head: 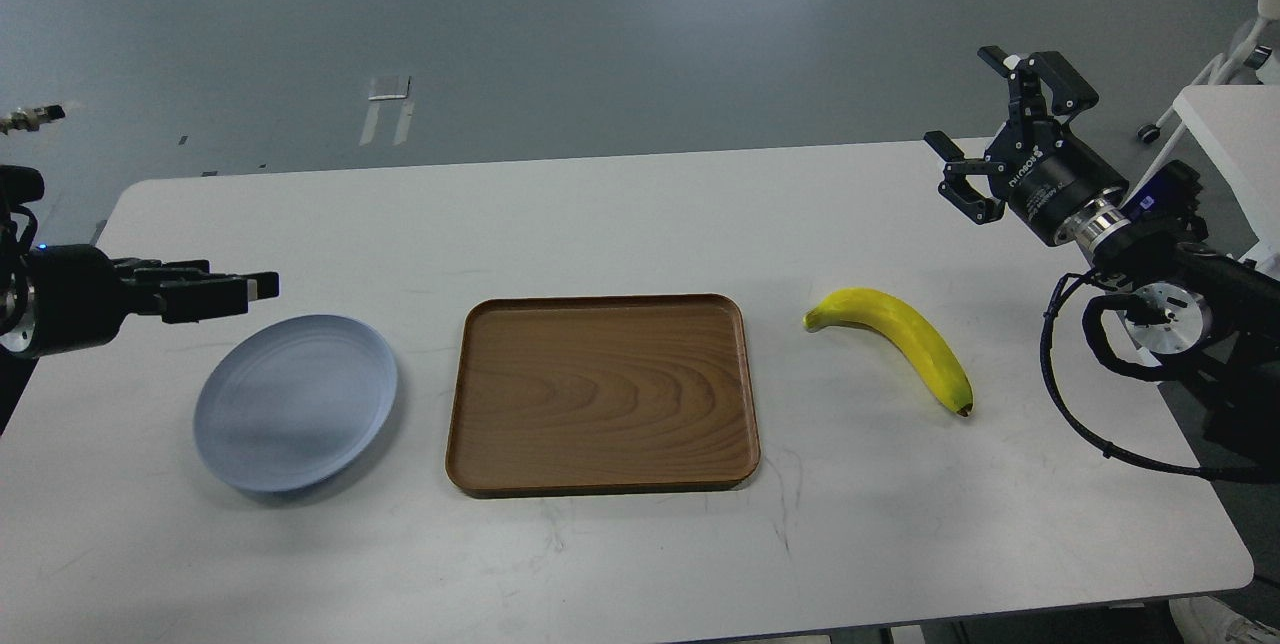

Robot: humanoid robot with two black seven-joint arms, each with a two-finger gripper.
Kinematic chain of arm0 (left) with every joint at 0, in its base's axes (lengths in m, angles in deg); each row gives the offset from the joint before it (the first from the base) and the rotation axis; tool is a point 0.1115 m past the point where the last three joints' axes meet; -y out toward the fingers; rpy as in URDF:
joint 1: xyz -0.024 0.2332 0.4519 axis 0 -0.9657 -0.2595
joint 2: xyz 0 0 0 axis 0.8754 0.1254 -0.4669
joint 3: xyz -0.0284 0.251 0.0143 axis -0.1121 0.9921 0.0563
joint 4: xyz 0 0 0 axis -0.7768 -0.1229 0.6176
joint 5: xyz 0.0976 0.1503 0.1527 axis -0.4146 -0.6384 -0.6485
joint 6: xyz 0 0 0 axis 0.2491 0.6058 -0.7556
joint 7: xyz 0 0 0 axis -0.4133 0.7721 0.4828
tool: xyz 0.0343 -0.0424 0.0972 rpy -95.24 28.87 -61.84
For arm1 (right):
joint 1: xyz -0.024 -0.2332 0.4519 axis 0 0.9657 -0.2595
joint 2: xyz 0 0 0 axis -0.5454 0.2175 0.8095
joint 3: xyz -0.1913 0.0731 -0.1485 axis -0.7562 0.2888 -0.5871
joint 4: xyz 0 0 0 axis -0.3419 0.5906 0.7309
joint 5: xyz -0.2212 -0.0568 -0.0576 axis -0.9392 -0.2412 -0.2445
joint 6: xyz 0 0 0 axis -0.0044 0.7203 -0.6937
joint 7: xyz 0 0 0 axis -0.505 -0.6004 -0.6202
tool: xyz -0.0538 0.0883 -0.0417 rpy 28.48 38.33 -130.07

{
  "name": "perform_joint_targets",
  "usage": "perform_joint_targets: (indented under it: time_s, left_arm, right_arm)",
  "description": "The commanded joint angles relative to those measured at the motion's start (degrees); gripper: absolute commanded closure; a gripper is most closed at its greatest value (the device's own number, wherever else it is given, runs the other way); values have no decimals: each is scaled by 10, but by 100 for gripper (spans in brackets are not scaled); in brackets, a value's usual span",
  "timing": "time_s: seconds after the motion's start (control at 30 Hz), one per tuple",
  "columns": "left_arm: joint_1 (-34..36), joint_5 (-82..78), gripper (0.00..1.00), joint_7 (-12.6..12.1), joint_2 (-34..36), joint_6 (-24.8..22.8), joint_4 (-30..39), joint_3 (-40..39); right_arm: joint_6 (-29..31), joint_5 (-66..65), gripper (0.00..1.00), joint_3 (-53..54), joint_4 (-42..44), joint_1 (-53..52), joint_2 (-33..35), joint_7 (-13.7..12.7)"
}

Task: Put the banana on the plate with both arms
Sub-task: 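Lower the left gripper to the edge of the light blue plate, then grip the plate rim with the left gripper and lift it over the tray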

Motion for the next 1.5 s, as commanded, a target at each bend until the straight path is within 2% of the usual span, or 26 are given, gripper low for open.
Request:
perform_joint_targets:
  time_s: [0.0, 0.2, 0.5, 0.63, 0.73, 0.8, 0.83, 0.93, 0.97, 1.0, 1.03, 1.47]
  left_arm:
    - [-4, -18, 0, 0, -19, 31, -69, 53]
    - [-36, 13, 0, 0, -61, 34, -162, 68]
    - [-48, 31, 3, 0, -104, 36, -201, 68]
    - [-49, 37, 9, 0, -117, 35, -212, 68]
    - [-49, 37, 21, 0, -119, 35, -217, 68]
    - [-50, 37, 36, 0, -124, 35, -219, 68]
    - [-50, 37, 40, 0, -125, 35, -219, 68]
    - [-50, 37, 65, 0, -125, 35, -220, 68]
    - [-50, 37, 84, 0, -126, 35, -220, 68]
    - [-50, 37, 95, 0, -126, 35, -220, 68]
    - [-49, 37, 100, 0, -126, 34, -220, 68]
    - [-38, 77, 100, 0, -126, 29, -218, 68]
  right_arm:
    - [0, 0, 0, 2, 0, -1, 0, 0]
    - [0, 0, 0, 2, 1, 0, 2, 0]
    - [0, 0, 0, 4, 2, 0, 3, 0]
    - [0, 0, 0, 4, 2, 0, 4, 0]
    - [0, 0, 0, 5, 5, 0, 5, 0]
    - [0, 0, 0, 5, 6, 0, 5, 0]
    - [0, 0, 0, 4, 6, 1, 5, 0]
    - [0, 0, 0, 4, 6, 1, 5, 0]
    - [0, 0, 0, 4, 5, 1, 5, 0]
    - [0, 0, 0, 4, 6, 1, 5, 0]
    - [0, 0, 0, 3, 5, 2, 5, 0]
    - [0, 1, 0, 9, 19, 1, 2, 0]
